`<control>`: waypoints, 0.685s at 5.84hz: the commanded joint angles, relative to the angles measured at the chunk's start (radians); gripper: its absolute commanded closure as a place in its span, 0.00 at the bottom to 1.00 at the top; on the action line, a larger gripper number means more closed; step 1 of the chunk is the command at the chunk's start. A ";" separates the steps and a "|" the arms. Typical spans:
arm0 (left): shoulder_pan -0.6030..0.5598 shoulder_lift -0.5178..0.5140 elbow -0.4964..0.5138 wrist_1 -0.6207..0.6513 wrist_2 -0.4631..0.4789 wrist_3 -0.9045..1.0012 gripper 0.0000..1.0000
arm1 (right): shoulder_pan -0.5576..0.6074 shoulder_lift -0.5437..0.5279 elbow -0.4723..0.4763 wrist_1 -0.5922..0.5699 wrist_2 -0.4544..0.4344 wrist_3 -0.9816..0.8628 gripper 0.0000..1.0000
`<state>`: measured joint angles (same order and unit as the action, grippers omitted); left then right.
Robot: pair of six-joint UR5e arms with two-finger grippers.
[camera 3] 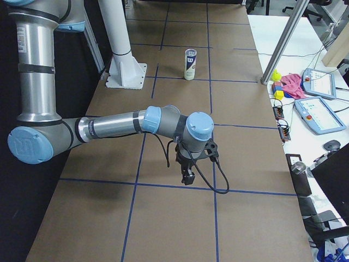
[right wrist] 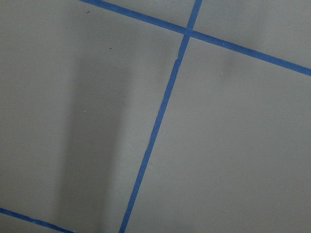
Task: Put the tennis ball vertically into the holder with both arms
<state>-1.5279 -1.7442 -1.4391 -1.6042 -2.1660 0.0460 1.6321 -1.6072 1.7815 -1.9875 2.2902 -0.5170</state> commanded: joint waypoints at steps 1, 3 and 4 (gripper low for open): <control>-0.008 0.127 -0.007 -0.014 -0.091 0.015 0.00 | 0.000 -0.005 -0.081 0.122 -0.005 -0.001 0.00; -0.008 0.163 -0.104 0.010 -0.152 -0.041 0.00 | -0.006 -0.005 -0.109 0.150 -0.033 -0.001 0.00; -0.005 0.163 -0.109 0.007 -0.155 -0.038 0.00 | -0.011 -0.005 -0.114 0.150 -0.063 -0.001 0.00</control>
<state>-1.5347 -1.5849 -1.5369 -1.5967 -2.3140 0.0143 1.6256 -1.6122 1.6738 -1.8412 2.2534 -0.5188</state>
